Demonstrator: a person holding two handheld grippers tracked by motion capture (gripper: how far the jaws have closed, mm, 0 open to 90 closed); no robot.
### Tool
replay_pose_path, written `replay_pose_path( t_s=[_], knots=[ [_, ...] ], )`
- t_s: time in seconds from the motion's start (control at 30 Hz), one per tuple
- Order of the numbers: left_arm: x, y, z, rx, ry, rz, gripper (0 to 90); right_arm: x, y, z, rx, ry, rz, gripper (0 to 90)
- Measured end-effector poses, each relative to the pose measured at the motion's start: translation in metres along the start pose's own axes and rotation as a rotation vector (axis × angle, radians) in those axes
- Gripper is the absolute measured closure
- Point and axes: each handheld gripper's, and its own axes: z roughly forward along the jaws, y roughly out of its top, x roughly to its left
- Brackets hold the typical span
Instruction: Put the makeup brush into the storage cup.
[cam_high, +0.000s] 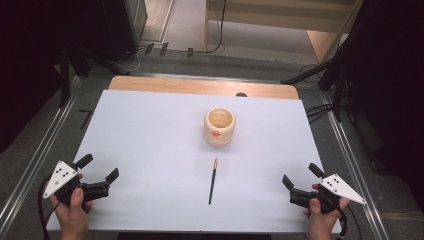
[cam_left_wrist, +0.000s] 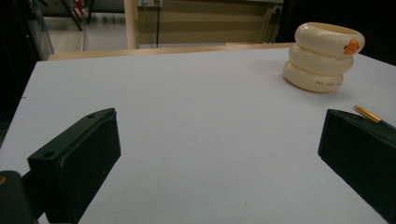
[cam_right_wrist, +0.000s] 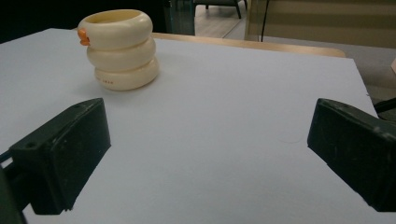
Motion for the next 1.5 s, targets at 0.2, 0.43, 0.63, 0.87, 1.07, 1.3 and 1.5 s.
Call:
replay_pose_path(
  t_s=[0.2,0.43,0.63,0.87,1.07,1.3,1.5],
  knots=[
    [-0.002,0.001,-0.001,-0.003,-0.004,0.006,0.0,0.005,0.004,0.0,0.003,0.013,-0.002,0.0],
    [-0.002,0.0,0.0,-0.001,-0.006,0.006,0.0,0.014,0.013,0.007,0.048,-0.004,0.018,2.9],
    [-0.003,0.001,0.0,-0.001,-0.012,0.005,0.0,0.024,0.018,0.017,0.088,-0.017,0.017,5.7],
    [-0.002,0.001,-0.001,-0.003,-0.009,0.002,0.0,0.037,0.021,0.025,0.105,0.014,-0.003,5.2],
    [-0.002,0.001,-0.002,-0.002,-0.007,-0.001,0.0,0.053,0.03,0.035,0.121,0.054,-0.022,5.0],
    [-0.001,0.001,-0.003,-0.005,-0.007,-0.001,0.0,0.07,0.038,0.044,0.123,0.079,-0.044,5.0],
    [0.0,0.002,-0.004,-0.01,-0.006,-0.005,0.0,0.081,0.041,0.053,0.121,0.094,-0.052,3.7]
  ],
)
